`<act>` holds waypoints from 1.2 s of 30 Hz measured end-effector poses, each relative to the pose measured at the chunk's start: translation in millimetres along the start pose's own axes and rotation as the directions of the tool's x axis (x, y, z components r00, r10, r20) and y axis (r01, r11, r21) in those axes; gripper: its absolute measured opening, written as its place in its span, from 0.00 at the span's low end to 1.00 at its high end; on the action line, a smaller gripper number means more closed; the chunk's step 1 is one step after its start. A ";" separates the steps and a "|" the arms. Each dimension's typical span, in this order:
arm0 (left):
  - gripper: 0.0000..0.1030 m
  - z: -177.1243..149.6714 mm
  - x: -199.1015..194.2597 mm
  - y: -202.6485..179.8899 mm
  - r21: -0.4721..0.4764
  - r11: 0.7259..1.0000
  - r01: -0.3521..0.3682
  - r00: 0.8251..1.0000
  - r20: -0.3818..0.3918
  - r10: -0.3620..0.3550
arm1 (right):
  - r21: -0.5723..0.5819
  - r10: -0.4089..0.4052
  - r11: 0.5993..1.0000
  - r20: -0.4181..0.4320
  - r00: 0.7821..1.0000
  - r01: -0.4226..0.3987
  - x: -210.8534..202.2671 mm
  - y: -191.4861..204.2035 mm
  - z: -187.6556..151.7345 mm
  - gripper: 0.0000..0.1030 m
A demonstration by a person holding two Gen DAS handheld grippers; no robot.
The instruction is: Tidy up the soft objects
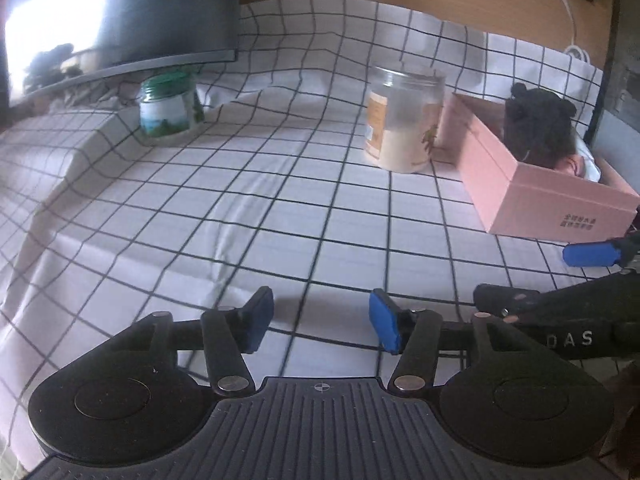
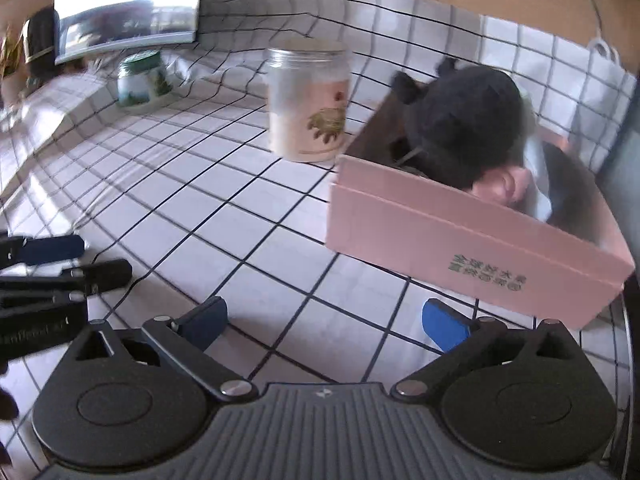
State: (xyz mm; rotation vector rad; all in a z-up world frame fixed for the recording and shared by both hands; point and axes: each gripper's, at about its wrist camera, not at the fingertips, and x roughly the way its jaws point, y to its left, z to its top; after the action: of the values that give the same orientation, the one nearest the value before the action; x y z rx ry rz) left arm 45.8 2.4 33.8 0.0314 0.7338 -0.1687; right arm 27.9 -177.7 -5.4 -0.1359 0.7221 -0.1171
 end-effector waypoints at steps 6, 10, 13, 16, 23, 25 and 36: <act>0.60 -5.5 3.1 -12.9 -0.011 0.999 -0.030 0.999 0.026 0.031 | 0.008 0.016 1.000 0.032 0.999 -0.017 -3.8 -11.0 -7.2 1.00; 0.60 -9.8 2.4 -17.4 -0.007 0.998 -0.055 0.997 0.055 0.055 | 0.035 -0.011 0.999 0.069 0.998 0.009 -6.0 -16.2 -12.4 1.00; 0.60 -8.8 2.4 -16.3 -0.015 0.998 -0.057 0.997 0.053 0.057 | 0.049 -0.031 0.998 0.102 0.994 0.026 -6.0 -17.2 -15.9 1.00; 0.60 -9.1 1.7 -17.2 -0.016 0.998 -0.060 0.997 0.054 0.061 | 0.049 -0.032 0.998 0.103 0.994 0.027 -6.3 -17.4 -16.2 1.00; 0.60 -8.8 1.9 -16.3 -0.014 0.998 -0.057 0.997 0.054 0.057 | 0.049 -0.032 0.998 0.103 0.994 0.027 -6.4 -17.2 -16.1 1.00; 0.60 -8.8 1.9 -16.3 -0.014 0.998 -0.056 0.997 0.054 0.056 | 0.049 -0.032 0.998 0.103 0.994 0.027 -6.4 -17.3 -16.1 1.00; 0.60 -8.9 1.6 -16.8 -0.015 0.998 -0.056 0.997 0.054 0.057 | 0.049 -0.032 0.998 0.103 0.994 0.027 -6.4 -17.3 -16.2 1.00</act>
State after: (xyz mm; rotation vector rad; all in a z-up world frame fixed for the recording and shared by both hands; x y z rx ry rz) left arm 38.3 -13.6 26.5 0.0347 0.6789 -0.1102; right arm 11.3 -195.1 -10.5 -0.1062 0.6133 -0.1547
